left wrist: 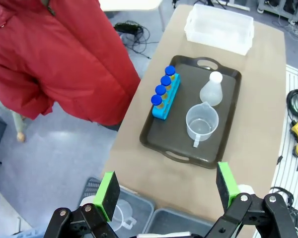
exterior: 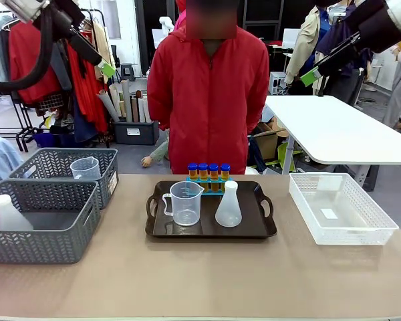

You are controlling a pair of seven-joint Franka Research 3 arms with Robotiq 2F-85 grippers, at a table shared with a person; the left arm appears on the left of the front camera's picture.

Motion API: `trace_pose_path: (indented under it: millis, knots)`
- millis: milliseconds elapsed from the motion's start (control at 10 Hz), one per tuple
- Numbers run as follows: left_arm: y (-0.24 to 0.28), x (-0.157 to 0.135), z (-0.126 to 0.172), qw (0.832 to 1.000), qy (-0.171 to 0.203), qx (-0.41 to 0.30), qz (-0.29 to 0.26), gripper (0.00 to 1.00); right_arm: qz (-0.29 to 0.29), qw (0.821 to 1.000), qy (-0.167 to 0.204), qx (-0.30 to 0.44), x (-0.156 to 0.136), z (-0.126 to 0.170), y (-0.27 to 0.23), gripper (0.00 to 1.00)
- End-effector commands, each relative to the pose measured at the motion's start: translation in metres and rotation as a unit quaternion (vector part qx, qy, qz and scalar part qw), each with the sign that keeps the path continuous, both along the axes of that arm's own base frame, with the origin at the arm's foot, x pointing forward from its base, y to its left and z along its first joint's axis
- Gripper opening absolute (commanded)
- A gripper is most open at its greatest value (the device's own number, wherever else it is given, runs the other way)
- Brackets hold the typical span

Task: Prepare the laboratory tools.
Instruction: Pick up one Large Measuring Cup and place it on the Handle tray.

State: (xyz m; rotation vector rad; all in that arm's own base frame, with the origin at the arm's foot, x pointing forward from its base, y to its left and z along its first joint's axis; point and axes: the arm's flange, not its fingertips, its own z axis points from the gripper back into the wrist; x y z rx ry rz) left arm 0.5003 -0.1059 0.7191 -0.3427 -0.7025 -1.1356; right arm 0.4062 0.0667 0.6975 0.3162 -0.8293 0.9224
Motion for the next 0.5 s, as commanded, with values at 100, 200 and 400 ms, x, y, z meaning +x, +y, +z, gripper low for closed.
trace_pose_path:
  millis: [100, 200, 400]
  knots:
    - [0.0002, 0.0001, 0.002, 1.0, -0.001, -0.001, 0.002, 1.0, 0.003, 1.0, 0.0, 0.005, -0.0005, 0.0003, -0.0006, 1.0]
    - [0.0002, 0.0001, 0.002, 1.0, -0.001, -0.001, 0.002, 1.0, 0.003, 1.0, 0.0, 0.005, -0.0005, 0.0003, -0.0006, 1.0]
    - [0.0002, 0.0001, 0.002, 1.0, -0.001, -0.001, 0.002, 1.0, 0.003, 1.0, 0.0, 0.005, -0.0005, 0.0003, -0.0006, 1.0]
